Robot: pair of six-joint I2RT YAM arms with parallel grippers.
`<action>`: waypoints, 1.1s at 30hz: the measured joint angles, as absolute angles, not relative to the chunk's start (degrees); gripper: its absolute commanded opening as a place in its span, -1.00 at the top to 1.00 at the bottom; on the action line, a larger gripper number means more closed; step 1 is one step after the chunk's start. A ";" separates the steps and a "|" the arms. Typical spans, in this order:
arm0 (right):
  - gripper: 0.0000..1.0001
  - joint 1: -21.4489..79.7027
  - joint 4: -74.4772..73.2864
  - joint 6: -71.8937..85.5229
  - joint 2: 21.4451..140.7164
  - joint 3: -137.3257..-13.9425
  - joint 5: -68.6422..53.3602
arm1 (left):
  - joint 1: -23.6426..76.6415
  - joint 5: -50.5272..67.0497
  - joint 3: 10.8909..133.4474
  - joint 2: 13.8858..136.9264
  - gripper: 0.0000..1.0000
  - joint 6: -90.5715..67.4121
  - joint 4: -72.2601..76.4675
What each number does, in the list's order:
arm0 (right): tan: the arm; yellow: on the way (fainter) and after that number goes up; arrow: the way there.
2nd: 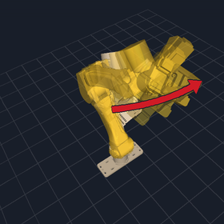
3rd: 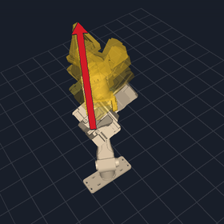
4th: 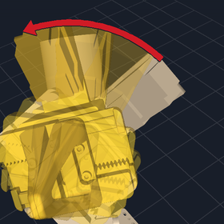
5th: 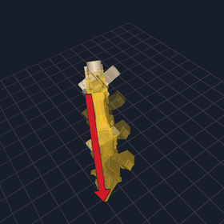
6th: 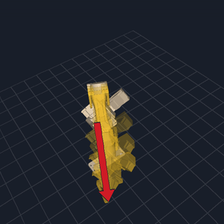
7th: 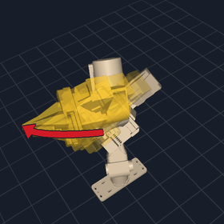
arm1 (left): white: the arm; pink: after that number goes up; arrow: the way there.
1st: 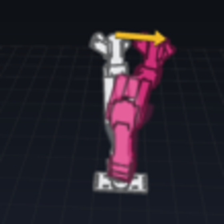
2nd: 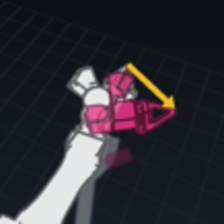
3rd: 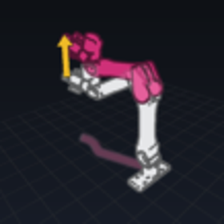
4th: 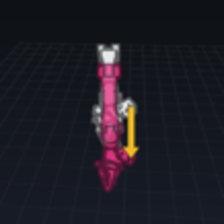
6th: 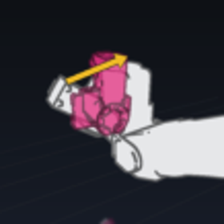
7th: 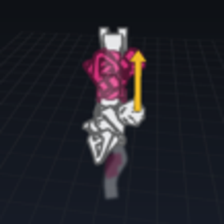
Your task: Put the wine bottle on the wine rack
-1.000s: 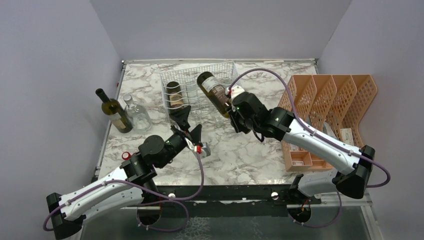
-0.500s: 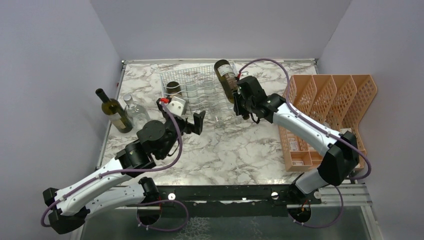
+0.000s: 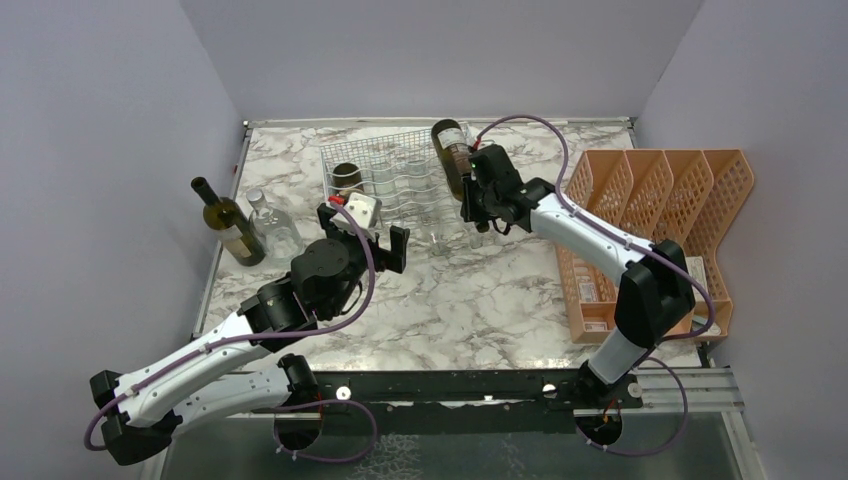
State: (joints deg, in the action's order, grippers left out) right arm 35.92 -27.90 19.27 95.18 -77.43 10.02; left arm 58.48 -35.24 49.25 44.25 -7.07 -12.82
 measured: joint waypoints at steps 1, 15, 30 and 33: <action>0.98 35.77 -27.68 19.53 95.26 -77.43 9.98 | 58.48 -35.27 49.25 44.18 -0.98 -7.14 -12.93; 0.49 34.35 -26.20 21.19 98.37 -77.67 9.08 | 58.48 -36.45 49.28 44.05 -0.98 -7.66 -13.47; -0.41 33.39 -21.85 21.50 98.83 -78.70 8.78 | 57.58 -36.64 53.25 49.65 -0.98 -7.64 -14.90; -0.49 33.36 -20.60 21.34 98.48 -78.67 8.80 | 56.01 -35.81 53.95 51.66 -0.98 -7.55 -15.75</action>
